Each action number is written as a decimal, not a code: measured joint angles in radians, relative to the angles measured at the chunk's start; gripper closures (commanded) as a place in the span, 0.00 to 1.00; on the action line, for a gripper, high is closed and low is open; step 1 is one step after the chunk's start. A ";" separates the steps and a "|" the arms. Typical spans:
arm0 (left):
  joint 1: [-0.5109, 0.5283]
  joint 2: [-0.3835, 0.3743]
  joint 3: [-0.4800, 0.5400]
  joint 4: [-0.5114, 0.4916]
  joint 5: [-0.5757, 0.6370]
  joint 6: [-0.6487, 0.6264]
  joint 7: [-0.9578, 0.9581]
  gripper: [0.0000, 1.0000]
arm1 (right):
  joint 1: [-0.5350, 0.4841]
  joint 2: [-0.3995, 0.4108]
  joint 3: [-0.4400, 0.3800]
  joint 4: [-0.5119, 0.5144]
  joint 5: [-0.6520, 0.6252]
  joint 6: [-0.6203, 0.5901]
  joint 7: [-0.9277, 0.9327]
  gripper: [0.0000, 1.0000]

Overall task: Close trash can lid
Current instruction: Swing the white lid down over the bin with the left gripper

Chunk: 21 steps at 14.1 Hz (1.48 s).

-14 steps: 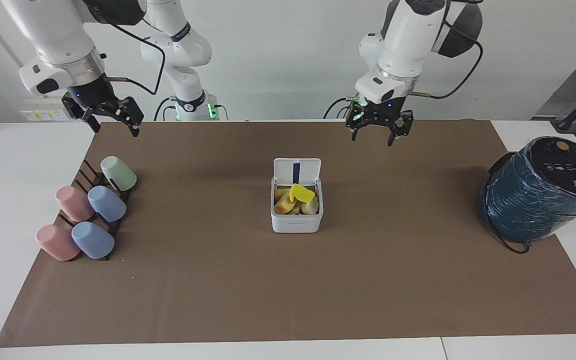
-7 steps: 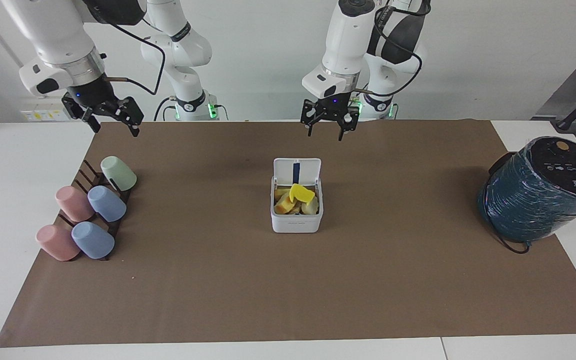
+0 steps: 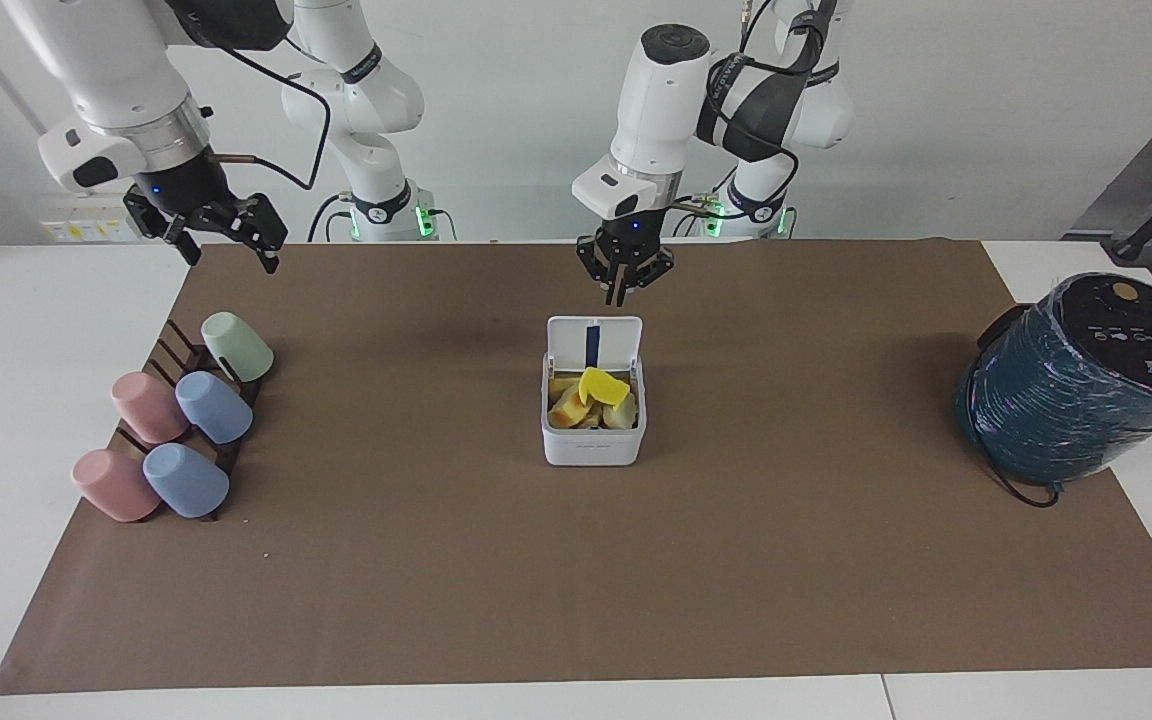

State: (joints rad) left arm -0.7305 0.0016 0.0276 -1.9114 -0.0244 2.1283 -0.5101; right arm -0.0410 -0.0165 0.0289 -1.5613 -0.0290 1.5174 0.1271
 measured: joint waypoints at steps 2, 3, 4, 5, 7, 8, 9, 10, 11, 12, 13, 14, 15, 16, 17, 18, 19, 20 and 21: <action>0.002 0.015 0.005 -0.001 0.000 0.040 0.000 1.00 | 0.000 0.000 0.000 0.000 0.000 0.000 0.000 0.00; 0.002 0.025 0.007 -0.002 0.000 0.062 0.000 1.00 | 0.000 0.000 0.000 0.000 0.000 0.000 0.000 0.00; 0.003 0.037 0.008 -0.002 0.000 0.091 0.000 1.00 | 0.000 0.000 0.000 0.000 0.000 0.000 0.000 0.00; 0.003 0.052 0.010 -0.003 0.000 0.126 0.000 1.00 | 0.000 0.000 0.000 0.000 0.000 0.000 0.000 0.00; 0.006 0.084 0.014 -0.003 0.000 0.201 -0.002 1.00 | 0.000 0.000 0.000 0.000 0.000 0.000 0.000 0.00; 0.015 0.099 0.016 -0.003 0.000 0.234 -0.002 1.00 | 0.000 0.000 0.000 0.000 0.000 0.000 0.000 0.00; 0.024 0.112 0.018 -0.003 0.000 0.263 -0.002 1.00 | 0.000 0.000 0.000 0.000 0.000 0.000 0.000 0.00; 0.032 0.122 0.018 -0.003 0.000 0.283 -0.002 1.00 | 0.000 0.000 0.000 0.000 0.000 0.000 0.000 0.00; 0.038 0.128 0.019 -0.003 0.000 0.295 -0.002 1.00 | 0.000 0.000 0.000 0.000 0.000 0.000 0.000 0.00; 0.044 0.133 0.019 -0.003 0.000 0.303 -0.002 1.00 | 0.000 0.000 0.000 0.000 0.000 0.000 0.000 0.00; 0.048 0.141 0.019 -0.003 0.000 0.315 -0.002 1.00 | 0.000 0.000 0.000 0.000 0.000 0.000 0.000 0.00; 0.050 0.150 0.020 -0.003 0.000 0.329 -0.002 1.00 | 0.000 0.000 0.000 0.000 0.000 0.000 0.000 0.00; 0.052 0.162 0.019 -0.003 0.000 0.345 -0.002 1.00 | 0.000 0.000 0.000 0.000 0.000 0.000 0.000 0.00; 0.052 0.179 0.019 -0.003 0.000 0.367 -0.002 1.00 | 0.000 0.000 0.000 0.000 0.000 0.000 0.000 0.00; 0.052 0.197 0.018 -0.002 0.000 0.391 -0.002 1.00 | 0.000 0.000 0.000 0.000 0.000 0.000 0.000 0.00; 0.052 0.215 0.017 -0.001 0.000 0.409 -0.002 1.00 | 0.000 0.000 0.000 0.000 0.000 0.000 0.000 0.00; 0.052 0.229 0.017 0.001 0.000 0.420 -0.002 1.00 | 0.000 0.000 0.000 0.000 0.000 0.000 0.000 0.00; 0.052 0.240 0.016 0.004 0.000 0.429 -0.002 1.00 | 0.000 0.000 0.000 0.000 0.000 0.000 0.000 0.00; 0.052 0.249 0.016 0.009 0.000 0.432 -0.002 1.00 | 0.000 0.000 0.000 0.000 0.000 0.000 0.000 0.00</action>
State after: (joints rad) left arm -0.6787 0.2501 0.0438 -1.9027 -0.0243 2.5605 -0.5120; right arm -0.0410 -0.0165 0.0289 -1.5613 -0.0290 1.5174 0.1271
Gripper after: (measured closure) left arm 0.987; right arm 0.000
